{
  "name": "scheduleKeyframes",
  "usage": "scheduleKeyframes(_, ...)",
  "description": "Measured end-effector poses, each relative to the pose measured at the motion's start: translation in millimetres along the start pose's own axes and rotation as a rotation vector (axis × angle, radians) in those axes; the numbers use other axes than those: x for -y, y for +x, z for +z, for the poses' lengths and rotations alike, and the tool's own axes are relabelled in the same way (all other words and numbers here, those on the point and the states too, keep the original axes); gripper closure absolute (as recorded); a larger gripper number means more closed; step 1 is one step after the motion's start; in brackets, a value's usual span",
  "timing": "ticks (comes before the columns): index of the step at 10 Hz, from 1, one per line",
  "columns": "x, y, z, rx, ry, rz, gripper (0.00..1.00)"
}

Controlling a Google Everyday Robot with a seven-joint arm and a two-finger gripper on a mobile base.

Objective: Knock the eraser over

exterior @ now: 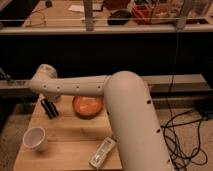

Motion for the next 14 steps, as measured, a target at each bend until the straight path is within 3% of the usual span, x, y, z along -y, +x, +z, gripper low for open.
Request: scheduleKeyframes(14, 13, 0, 12, -0.002, 0.025, -0.013, 1.0)
